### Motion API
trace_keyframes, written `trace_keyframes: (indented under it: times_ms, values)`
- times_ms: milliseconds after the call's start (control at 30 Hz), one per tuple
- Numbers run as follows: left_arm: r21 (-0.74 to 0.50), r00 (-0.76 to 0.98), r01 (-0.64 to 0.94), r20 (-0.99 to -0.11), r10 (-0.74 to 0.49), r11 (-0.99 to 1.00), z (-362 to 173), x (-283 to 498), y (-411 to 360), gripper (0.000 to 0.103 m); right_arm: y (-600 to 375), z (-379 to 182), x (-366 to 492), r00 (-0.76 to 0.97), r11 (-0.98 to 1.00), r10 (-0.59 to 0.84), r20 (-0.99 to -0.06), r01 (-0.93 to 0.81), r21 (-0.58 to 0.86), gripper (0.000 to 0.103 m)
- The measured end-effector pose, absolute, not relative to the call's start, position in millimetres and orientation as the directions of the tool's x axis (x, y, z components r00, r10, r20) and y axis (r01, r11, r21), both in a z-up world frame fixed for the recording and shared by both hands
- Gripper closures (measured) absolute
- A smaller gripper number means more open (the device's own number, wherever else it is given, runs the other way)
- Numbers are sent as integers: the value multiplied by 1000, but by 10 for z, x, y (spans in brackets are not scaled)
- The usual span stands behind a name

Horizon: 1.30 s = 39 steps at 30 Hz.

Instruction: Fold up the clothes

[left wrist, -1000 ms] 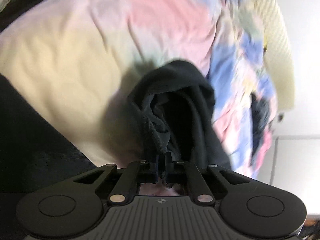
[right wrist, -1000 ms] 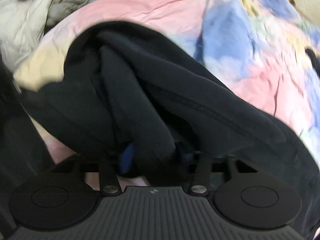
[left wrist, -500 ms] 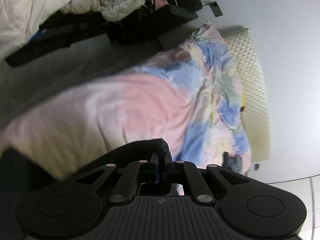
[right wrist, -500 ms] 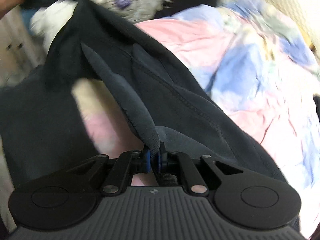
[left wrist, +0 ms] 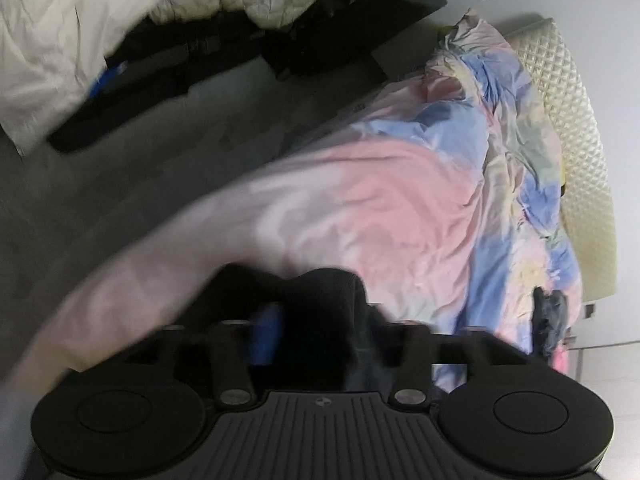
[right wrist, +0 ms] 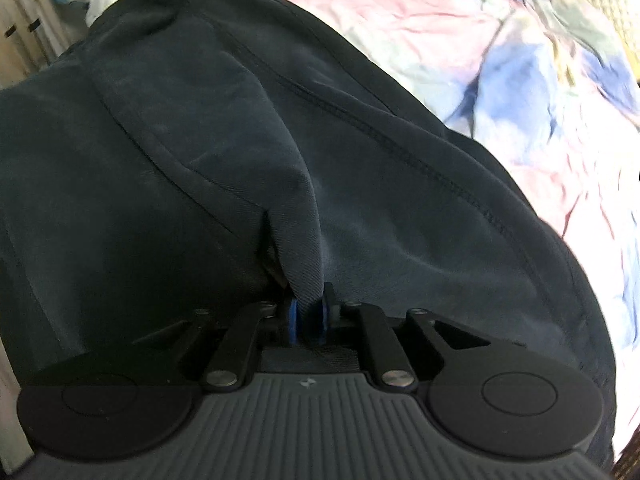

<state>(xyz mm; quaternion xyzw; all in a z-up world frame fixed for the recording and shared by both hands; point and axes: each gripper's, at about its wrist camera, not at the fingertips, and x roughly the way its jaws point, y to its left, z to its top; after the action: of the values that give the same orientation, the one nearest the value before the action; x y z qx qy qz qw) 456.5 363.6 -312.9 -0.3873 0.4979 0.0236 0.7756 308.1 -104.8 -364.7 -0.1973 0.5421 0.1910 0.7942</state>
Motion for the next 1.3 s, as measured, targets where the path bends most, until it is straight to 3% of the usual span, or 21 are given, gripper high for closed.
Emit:
trace_keyframes:
  times_ms: [167,267,433,500,700,933,1033,1067,1100,1167,1300]
  values:
    - [-579,521,-339,-772,-365,741,-3083,4399,3636,28,-1053,-3660,3158,331,873,96,-939,-482,-81,91]
    - [-519,482,-351,-814,-325,780,-3229,4479,3550,27,-1037,-3676,3165,329,878,90,-940,-471,-81,90]
    - [-363,361,-435,-909,-209,824,-3594,4716,3486,35,-1002,-3740,3233,326,900,65,-943,-428,-86,87]
    - [-353,376,-453,-908,-184,819,-3601,4727,3542,38,-988,-3762,3274,329,907,53,-943,-411,-93,86]
    - [-371,471,-432,-870,-145,822,-3460,4722,3731,24,-1000,-3777,3272,330,922,51,-943,-379,-83,86]
    - [-470,424,-332,-849,-315,818,-3639,4900,3689,27,-981,-3800,3285,321,926,46,-946,-368,-80,85]
    - [-429,395,-311,-870,-296,848,-3697,4939,3580,52,-970,-3819,3321,313,925,48,-948,-371,-75,85]
    - [-419,393,-301,-873,-289,857,-3697,4951,3549,75,-964,-3818,3327,315,925,48,-948,-372,-77,84]
    - [-418,397,-286,-871,-290,862,-3683,4960,3524,84,-957,-3816,3333,316,925,48,-947,-373,-78,84]
    - [-403,421,-253,-865,-275,880,-3583,4967,3482,94,-921,-3791,3323,334,920,46,-942,-381,-90,85]
    - [-415,484,-223,-833,-270,882,-3257,4990,3511,97,-806,-3703,3293,394,903,54,-918,-412,-123,90]
